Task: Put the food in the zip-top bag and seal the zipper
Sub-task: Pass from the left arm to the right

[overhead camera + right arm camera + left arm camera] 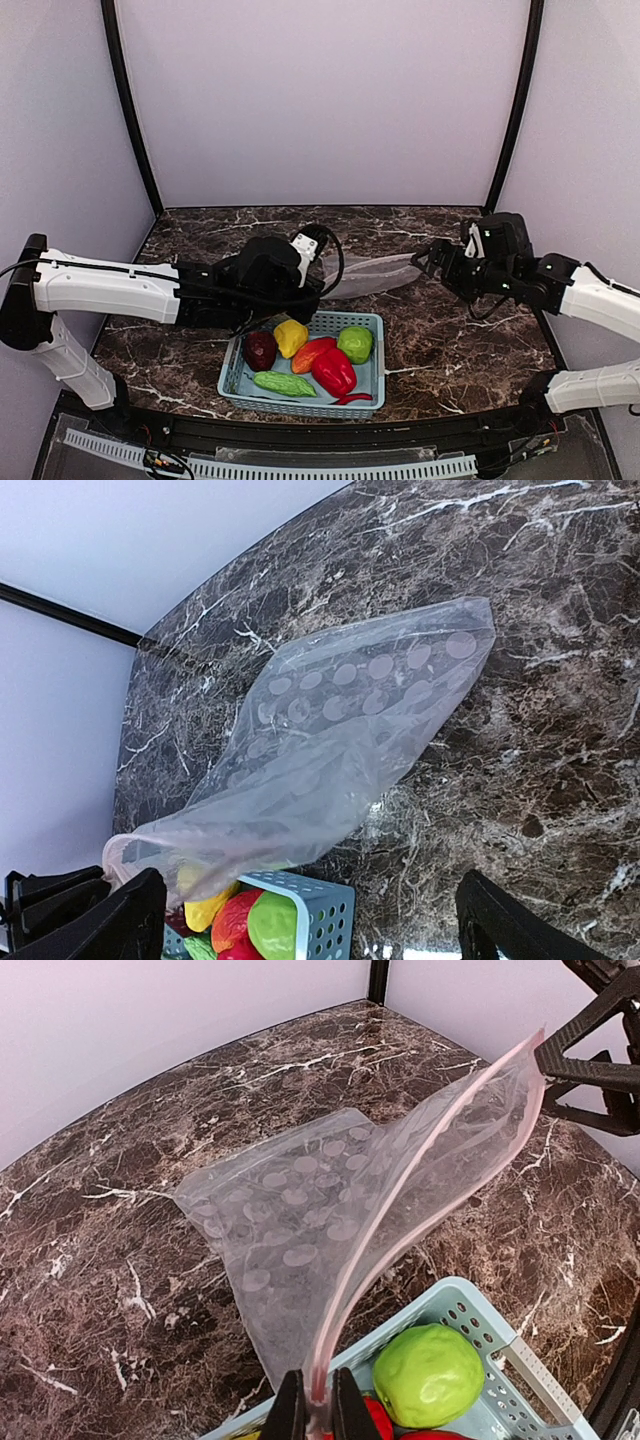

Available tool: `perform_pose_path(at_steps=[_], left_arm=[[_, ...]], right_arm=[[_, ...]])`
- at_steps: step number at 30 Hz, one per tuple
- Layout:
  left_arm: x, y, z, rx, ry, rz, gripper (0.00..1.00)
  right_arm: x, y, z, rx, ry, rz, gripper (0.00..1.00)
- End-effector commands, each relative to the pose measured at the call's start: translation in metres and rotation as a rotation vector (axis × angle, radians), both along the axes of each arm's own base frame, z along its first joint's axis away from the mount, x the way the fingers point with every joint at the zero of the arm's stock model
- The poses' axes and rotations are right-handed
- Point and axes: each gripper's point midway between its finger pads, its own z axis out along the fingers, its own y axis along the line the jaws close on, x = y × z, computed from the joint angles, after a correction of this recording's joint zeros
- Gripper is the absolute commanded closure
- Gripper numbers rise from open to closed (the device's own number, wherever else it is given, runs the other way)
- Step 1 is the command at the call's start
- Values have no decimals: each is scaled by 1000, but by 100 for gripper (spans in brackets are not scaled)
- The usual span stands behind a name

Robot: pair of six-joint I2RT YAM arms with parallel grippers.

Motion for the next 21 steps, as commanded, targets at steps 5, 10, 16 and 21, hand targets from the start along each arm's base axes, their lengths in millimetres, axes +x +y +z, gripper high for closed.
perform_pose_path(at_steps=[5,10,16,21], left_arm=[[-3,0,7,-53,37,29,99],[-5,-5,5,-82,51,9,99],[-7,-7,6,-114,58,9,99],[-8,-8,5,-128,62,2,99]], right_arm=[[-5,-14,21,-5,-71,-23,1],[-11,14,26,48,-51,102,7],[-16,40,20,112,-24,135,16],[-13,50,17,155,-17,140,20]])
